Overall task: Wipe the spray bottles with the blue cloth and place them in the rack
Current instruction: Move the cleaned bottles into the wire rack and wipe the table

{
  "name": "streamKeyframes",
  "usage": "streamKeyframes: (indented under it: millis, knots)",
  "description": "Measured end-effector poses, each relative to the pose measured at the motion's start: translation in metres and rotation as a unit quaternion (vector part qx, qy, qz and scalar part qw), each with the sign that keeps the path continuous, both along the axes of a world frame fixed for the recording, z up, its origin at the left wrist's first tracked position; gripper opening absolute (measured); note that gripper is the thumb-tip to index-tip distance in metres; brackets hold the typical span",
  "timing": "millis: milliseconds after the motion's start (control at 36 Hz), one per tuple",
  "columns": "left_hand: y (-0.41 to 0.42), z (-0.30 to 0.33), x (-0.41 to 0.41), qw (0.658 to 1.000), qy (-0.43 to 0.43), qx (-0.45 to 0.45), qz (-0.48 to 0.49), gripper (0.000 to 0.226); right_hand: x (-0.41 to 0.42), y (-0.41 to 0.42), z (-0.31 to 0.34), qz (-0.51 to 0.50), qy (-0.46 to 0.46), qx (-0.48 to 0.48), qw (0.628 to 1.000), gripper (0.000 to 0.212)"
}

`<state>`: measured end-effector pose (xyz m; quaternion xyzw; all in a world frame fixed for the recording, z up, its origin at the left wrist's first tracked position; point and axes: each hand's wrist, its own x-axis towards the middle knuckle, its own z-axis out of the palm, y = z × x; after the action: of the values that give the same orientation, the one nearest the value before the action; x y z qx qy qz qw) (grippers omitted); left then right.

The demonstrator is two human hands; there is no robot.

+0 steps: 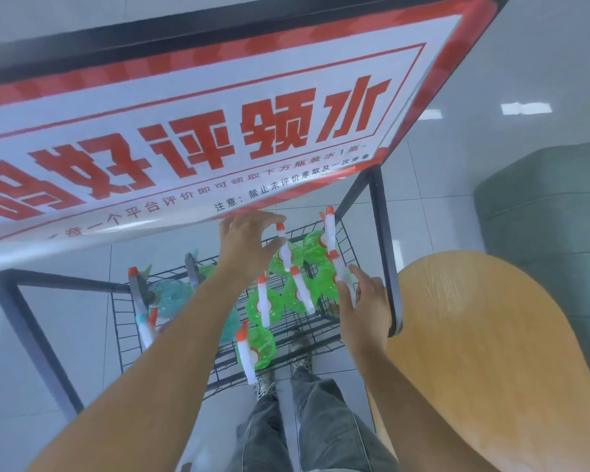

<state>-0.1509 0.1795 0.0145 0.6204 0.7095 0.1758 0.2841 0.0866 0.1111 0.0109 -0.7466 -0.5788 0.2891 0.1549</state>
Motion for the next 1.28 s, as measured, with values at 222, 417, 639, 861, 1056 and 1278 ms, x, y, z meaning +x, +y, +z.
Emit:
streamKeyframes:
  millis: [222,417,639,861,1056,1278]
  knots:
    - [0.006,-0.004,0.002,1.000,0.011,-0.004,0.007,0.034,0.007,0.002,-0.005,-0.006,-0.009,-0.033,0.999,0.038]
    - [0.008,-0.006,0.002,1.000,0.000,-0.012,0.018,0.032,0.005,0.000,-0.003,-0.001,-0.015,-0.033,0.999,0.038]
    - [0.012,0.009,0.009,1.000,-0.013,-0.014,0.014,0.040,0.003,0.003,-0.002,-0.003,-0.019,-0.030,0.999,0.039]
    - [0.048,0.026,0.049,0.998,-0.034,-0.038,-0.039,0.050,0.005,0.002,-0.003,0.001,-0.011,-0.023,1.000,0.040]
    - [0.073,0.018,0.069,0.991,-0.017,-0.040,-0.127,0.051,0.008,0.002,-0.006,0.005,0.013,-0.026,1.000,0.040]
    - [0.080,0.012,0.074,0.990,0.003,-0.055,-0.131,0.045,0.011,0.003,-0.011,0.011,0.030,-0.034,0.999,0.040]
